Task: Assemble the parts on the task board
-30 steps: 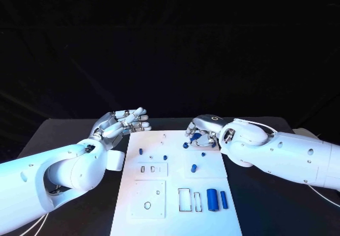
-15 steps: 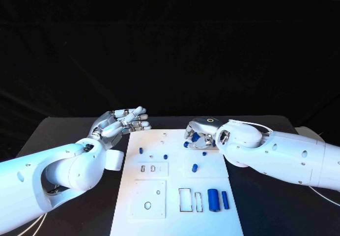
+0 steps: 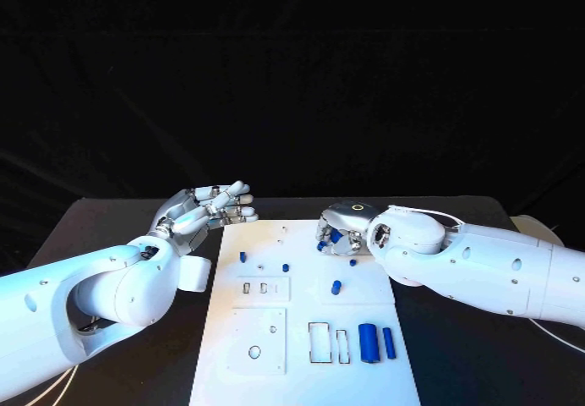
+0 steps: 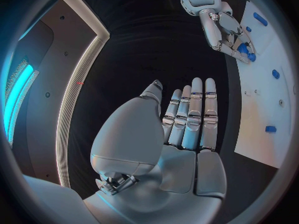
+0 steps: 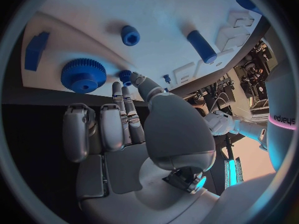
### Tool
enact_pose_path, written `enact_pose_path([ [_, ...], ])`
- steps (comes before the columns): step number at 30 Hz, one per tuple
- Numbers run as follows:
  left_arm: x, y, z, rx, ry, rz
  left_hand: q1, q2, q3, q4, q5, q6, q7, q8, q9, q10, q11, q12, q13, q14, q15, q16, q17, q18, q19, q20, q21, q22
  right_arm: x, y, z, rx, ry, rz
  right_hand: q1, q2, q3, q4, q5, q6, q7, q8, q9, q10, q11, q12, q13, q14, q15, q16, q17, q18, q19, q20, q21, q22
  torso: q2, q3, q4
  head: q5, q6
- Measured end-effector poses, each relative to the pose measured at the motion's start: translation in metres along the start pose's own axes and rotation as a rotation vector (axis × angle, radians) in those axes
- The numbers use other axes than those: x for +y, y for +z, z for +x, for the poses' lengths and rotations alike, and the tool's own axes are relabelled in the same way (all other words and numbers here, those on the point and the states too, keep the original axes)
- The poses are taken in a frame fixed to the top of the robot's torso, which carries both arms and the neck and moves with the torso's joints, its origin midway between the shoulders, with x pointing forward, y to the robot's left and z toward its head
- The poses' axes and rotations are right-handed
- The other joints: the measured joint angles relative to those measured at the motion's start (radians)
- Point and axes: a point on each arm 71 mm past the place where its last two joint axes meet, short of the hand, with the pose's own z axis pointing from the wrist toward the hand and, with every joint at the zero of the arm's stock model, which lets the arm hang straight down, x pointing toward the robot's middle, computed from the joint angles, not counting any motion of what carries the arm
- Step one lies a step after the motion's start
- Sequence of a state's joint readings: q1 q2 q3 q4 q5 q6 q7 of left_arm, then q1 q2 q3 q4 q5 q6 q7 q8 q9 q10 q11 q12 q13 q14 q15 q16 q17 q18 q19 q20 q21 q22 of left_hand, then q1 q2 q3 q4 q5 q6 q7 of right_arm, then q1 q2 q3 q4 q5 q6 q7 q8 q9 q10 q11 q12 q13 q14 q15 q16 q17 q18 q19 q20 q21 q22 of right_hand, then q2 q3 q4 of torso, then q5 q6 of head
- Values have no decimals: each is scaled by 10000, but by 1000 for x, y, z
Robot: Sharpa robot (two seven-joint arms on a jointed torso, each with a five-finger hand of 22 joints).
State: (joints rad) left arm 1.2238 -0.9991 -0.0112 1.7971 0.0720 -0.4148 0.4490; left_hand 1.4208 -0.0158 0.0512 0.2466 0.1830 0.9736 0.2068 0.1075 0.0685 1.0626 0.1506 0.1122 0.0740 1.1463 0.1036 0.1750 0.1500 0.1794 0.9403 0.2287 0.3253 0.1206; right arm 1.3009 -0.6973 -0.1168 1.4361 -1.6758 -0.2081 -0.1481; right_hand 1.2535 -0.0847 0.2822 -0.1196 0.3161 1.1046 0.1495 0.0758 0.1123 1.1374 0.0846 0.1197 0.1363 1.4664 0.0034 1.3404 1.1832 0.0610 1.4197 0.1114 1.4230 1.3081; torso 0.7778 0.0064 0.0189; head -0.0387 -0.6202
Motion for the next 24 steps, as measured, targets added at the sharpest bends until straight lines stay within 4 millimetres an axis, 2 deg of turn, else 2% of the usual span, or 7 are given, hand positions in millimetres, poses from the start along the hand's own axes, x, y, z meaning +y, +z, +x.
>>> enact_pose_path([
  [3,0,0,0,-1,3,-3,0,0,-28,-28,0,0,0,0,-9,0,0,-40,0,0,0,0,9,-1,0,0,0,0,0,0,0,41,-23,9,40,40,79,-3,38,50,-50,0,10,35,-35,50,0,0,0,1,22,-1,9,-9,61,0,12,2,0,5,-7],
  [7,-1,0,0,6,4,-11,0,0,-28,-28,0,0,0,-41,-9,0,0,-41,-1,0,0,0,9,-1,0,0,0,0,0,1,1,91,-50,21,39,40,120,39,38,86,-14,0,25,72,2,50,-1,0,0,59,50,-1,8,-9,61,-1,35,5,4,6,-10],
  [24,-2,0,0,38,0,-58,39,39,-28,-28,0,0,0,-41,-9,0,0,-82,-10,-1,0,0,18,-1,-1,1,0,-2,0,3,0,87,-86,68,38,39,347,179,37,233,-125,49,76,307,-89,157,19,1,0,97,74,0,51,-52,162,-3,103,12,17,-24,-40],
])
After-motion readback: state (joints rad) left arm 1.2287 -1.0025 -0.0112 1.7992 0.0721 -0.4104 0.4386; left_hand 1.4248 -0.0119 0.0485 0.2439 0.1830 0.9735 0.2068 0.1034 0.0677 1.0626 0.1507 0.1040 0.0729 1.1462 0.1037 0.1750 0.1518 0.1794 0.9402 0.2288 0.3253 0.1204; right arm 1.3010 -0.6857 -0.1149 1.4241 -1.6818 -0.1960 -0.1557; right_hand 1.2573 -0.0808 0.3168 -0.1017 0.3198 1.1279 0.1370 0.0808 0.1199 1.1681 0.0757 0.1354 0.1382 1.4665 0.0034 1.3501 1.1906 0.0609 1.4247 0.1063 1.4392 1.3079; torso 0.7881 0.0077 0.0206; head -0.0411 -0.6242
